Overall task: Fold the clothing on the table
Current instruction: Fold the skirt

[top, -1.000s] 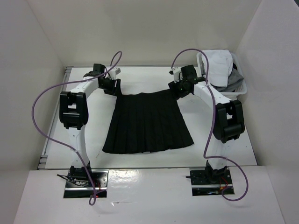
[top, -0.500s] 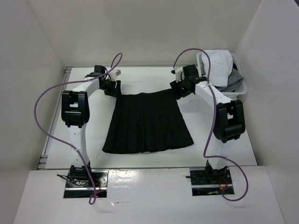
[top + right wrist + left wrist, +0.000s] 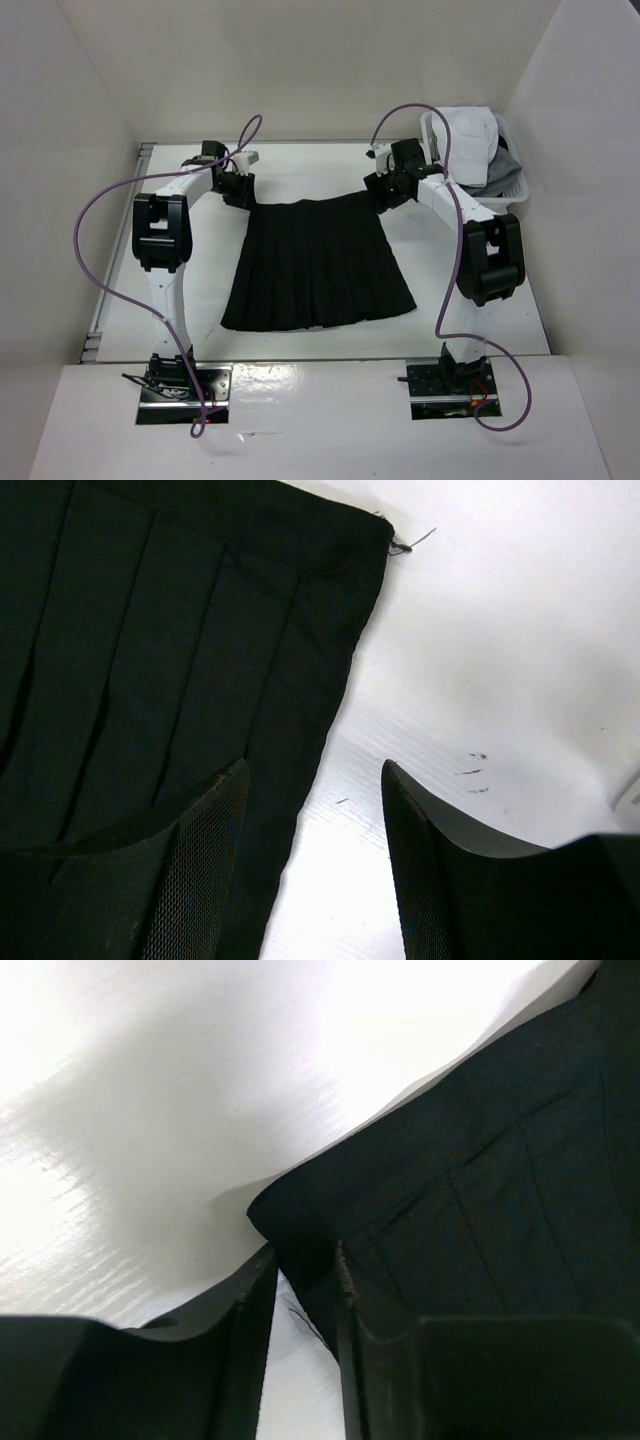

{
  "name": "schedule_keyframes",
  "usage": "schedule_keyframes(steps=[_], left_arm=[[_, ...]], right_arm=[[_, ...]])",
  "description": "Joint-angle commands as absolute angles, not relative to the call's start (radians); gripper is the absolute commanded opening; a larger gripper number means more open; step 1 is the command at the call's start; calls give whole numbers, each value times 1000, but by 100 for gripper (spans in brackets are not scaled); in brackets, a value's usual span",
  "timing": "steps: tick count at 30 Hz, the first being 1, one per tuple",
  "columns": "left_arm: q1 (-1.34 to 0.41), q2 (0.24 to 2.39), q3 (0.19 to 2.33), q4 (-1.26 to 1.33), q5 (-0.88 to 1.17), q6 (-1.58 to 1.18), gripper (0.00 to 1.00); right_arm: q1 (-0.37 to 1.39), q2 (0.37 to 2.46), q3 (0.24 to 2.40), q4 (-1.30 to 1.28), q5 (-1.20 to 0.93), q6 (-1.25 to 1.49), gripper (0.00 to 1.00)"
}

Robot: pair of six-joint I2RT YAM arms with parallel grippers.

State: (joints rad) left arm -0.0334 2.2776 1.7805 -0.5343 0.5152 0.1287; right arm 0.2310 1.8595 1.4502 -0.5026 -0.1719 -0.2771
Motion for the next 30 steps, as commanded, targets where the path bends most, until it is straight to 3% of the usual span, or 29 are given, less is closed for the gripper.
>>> schedule_keyframes(steps=[1, 12, 30], left_arm=[[-31, 2310, 1793, -575, 555, 160, 32], [-31, 2292, 1784, -584, 555, 169, 8], [-43, 2254, 1753, -584, 537, 198, 5]], right_arm=[[227, 1881, 1486, -500, -167, -273, 61], [207, 2023, 1606, -482, -193, -221, 61], [170, 2198, 1784, -471, -296, -183, 58]])
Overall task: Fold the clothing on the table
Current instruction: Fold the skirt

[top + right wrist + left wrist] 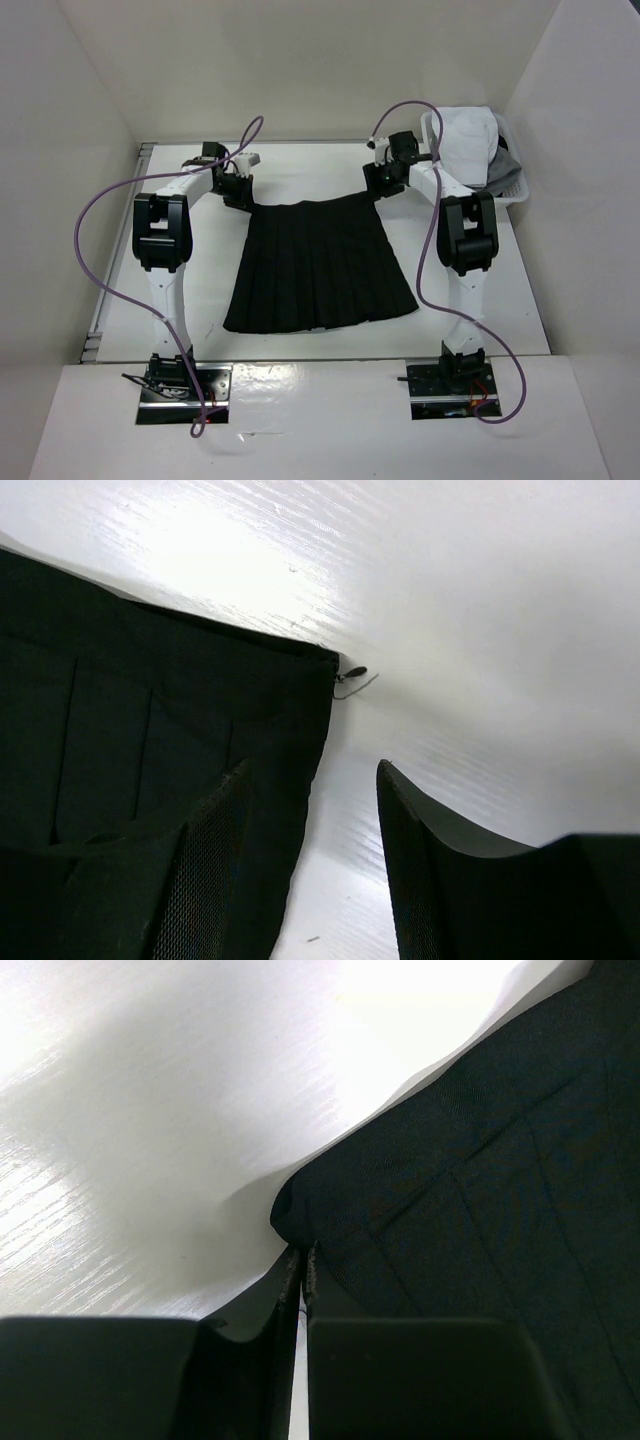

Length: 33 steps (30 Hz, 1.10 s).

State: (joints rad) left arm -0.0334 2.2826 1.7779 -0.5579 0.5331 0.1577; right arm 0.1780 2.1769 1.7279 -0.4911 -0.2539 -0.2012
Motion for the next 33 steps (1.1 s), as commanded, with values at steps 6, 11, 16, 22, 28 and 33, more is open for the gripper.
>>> schedule_keyframes(steps=[6, 11, 16, 22, 28, 33], left_arm=[[-52, 2244, 1744, -584, 526, 198, 5], [-61, 2244, 1744, -594, 517, 207, 5], [-71, 2244, 1744, -594, 499, 207, 5], [-71, 2244, 1744, -603, 489, 216, 5], [-71, 2244, 1744, -603, 489, 216, 5], [-71, 2244, 1744, -603, 489, 216, 5]], right_arm=[[170, 2226, 1802, -471, -316, -183, 57], [170, 2258, 1822, -451, -325, -192, 55], [161, 2310, 1884, -460, -344, -192, 54], [161, 2341, 1919, -480, -363, -192, 52], [161, 2352, 1919, -489, -373, -192, 33], [161, 2352, 1919, -523, -393, -201, 16]])
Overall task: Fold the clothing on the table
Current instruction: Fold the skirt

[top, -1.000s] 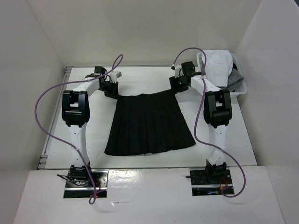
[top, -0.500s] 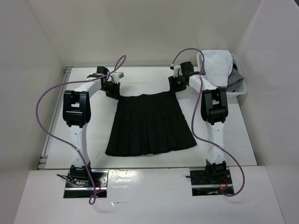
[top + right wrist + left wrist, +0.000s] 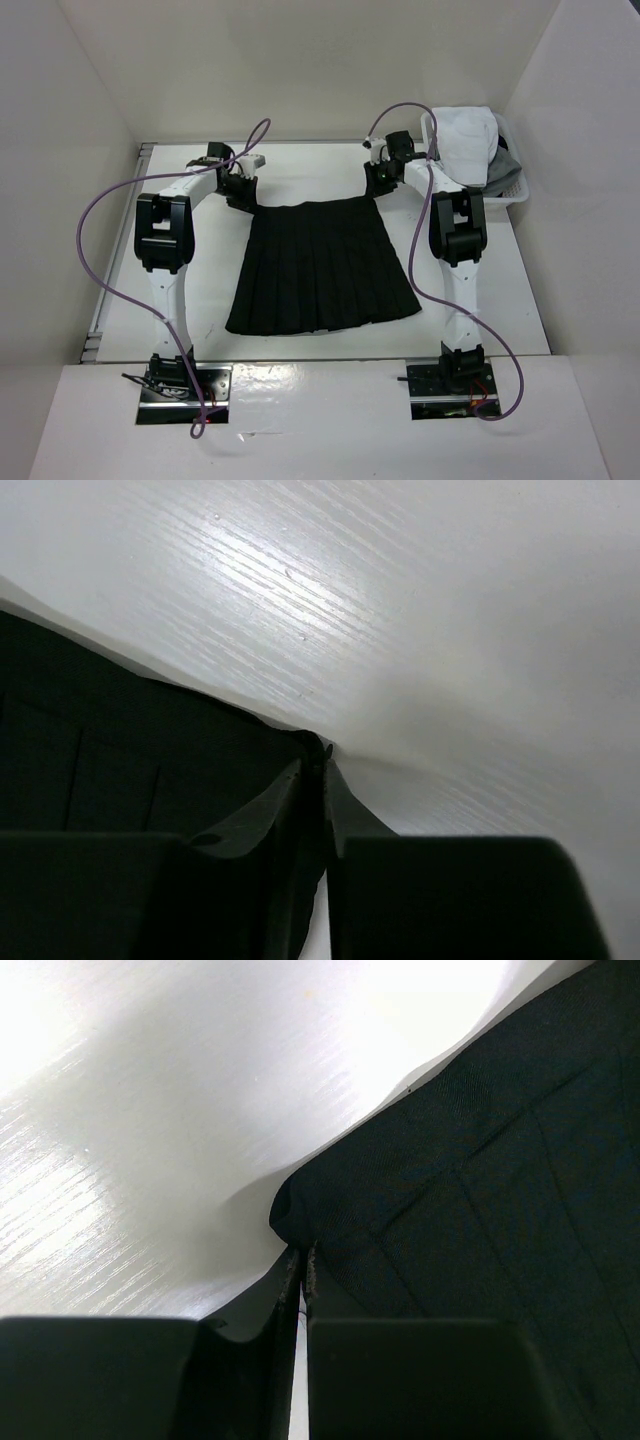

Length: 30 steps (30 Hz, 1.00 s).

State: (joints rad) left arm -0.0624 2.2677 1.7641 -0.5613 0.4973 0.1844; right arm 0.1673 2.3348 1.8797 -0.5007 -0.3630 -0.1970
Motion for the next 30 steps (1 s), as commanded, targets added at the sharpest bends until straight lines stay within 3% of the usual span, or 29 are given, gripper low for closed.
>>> schedule_keyframes(steps=[1, 5, 13, 25, 30], left_arm=[[-71, 2244, 1744, -603, 489, 216, 5], [-80, 2244, 1744, -594, 489, 216, 2], [-89, 2253, 1828, -594, 499, 225, 0], [-98, 2281, 2135, -632, 468, 195, 0], [-98, 2194, 2071, -644, 511, 224, 0]], right_arm=[[161, 2352, 1919, -534, -393, -212, 14], [161, 2341, 1898, -534, -402, -222, 0], [161, 2310, 1913, -516, -344, -232, 0], [161, 2244, 2023, -463, -189, -190, 0], [179, 2149, 1955, -485, -228, -236, 0]])
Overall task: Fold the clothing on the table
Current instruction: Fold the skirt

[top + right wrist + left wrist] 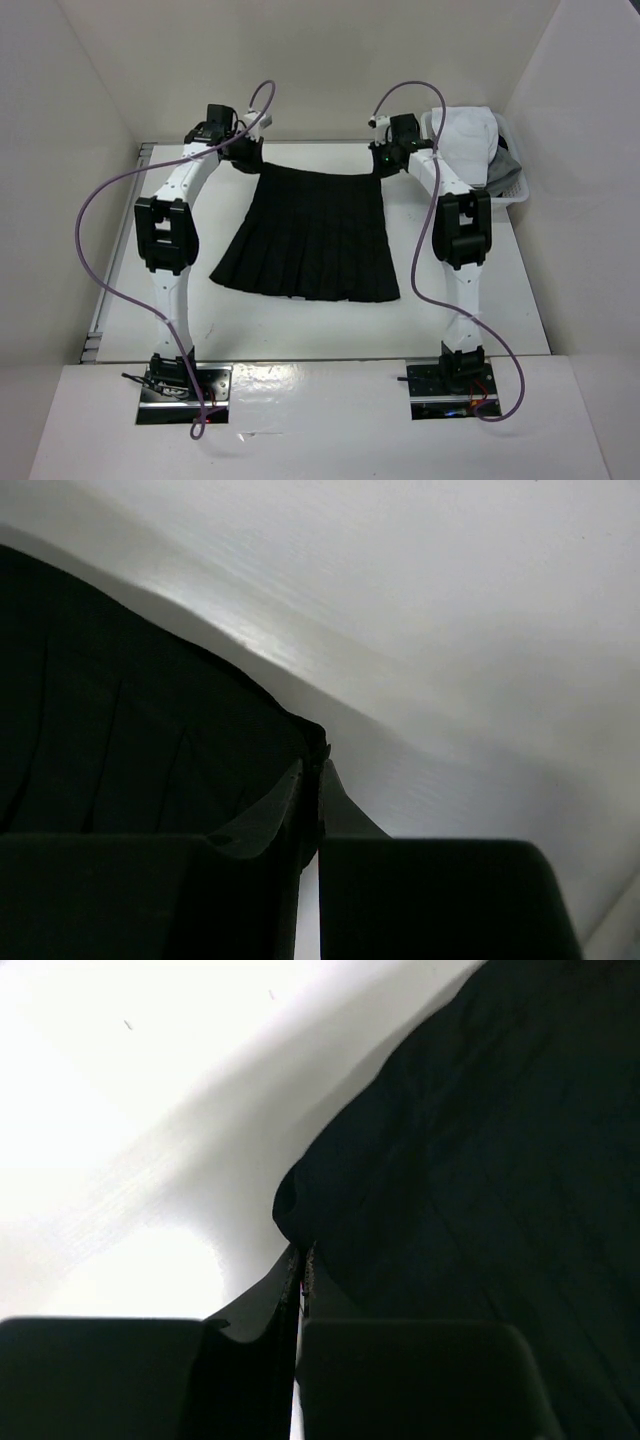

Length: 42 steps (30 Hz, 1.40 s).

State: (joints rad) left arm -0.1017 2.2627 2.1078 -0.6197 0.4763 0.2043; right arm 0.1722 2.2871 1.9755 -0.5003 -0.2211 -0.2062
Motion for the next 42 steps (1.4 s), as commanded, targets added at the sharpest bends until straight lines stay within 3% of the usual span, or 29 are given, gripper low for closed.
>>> schedule_keyframes(steps=[1, 10, 21, 42], left_arm=[[-107, 2174, 2042, -644, 511, 235, 0], [-86, 1918, 1754, -643, 520, 319, 0], [-75, 1672, 1507, -724, 555, 420, 0], [-75, 1324, 1299, -929, 586, 589, 0]], right_arm=[[190, 2099, 1932, -485, -238, -245, 0], [239, 1820, 1674, -567, -328, -386, 0], [293, 1724, 1490, -753, -408, -547, 0], [426, 1644, 1488, -1133, -626, -664, 0]])
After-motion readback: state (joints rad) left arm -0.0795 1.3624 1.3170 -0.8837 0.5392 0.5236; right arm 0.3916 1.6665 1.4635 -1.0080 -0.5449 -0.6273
